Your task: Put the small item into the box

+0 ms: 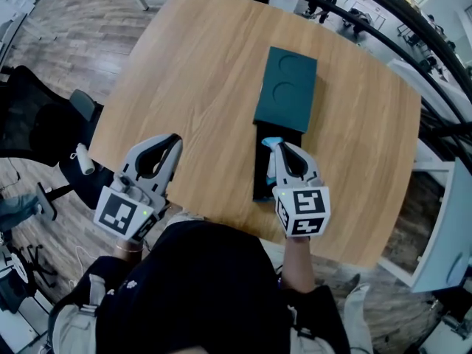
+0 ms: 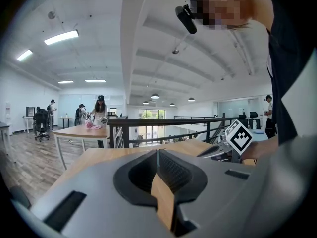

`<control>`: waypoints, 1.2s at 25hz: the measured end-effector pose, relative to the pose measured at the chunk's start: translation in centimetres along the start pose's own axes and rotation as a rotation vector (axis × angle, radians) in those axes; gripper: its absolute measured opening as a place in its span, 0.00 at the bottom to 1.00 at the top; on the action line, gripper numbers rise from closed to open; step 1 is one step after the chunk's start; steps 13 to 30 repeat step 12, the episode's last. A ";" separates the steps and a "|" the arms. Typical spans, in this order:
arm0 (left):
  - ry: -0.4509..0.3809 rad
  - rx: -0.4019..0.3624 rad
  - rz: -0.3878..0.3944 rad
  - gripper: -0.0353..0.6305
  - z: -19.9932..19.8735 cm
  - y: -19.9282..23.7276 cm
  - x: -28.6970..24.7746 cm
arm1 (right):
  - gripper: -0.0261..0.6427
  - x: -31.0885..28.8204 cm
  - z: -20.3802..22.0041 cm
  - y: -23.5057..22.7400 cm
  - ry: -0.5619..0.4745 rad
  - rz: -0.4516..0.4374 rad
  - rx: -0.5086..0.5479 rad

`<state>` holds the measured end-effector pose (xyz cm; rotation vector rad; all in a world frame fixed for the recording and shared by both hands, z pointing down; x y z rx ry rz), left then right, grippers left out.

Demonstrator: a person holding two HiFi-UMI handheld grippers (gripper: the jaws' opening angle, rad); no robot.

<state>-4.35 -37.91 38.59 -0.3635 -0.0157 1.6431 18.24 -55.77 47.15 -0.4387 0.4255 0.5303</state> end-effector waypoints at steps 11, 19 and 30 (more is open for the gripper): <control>-0.009 0.018 -0.052 0.09 1.2 -0.5 0.9 | 0.08 0.2 0.0 0.1 -0.012 -0.027 0.027; -0.010 0.021 -0.054 0.09 1.4 -0.6 1.0 | 0.08 0.3 0.0 0.1 -0.012 -0.026 0.029; -0.010 0.021 -0.054 0.09 1.4 -0.6 1.0 | 0.08 0.3 0.0 0.1 -0.012 -0.026 0.029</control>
Point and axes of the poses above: the fingertips, and each gripper's own axes: x backward along the fingers, y to its left, z out of its underside, the point moved 9 cm from there along x, backward along the fingers, and after that the axes turned 15 degrees about -x, right-handed, at the moved point
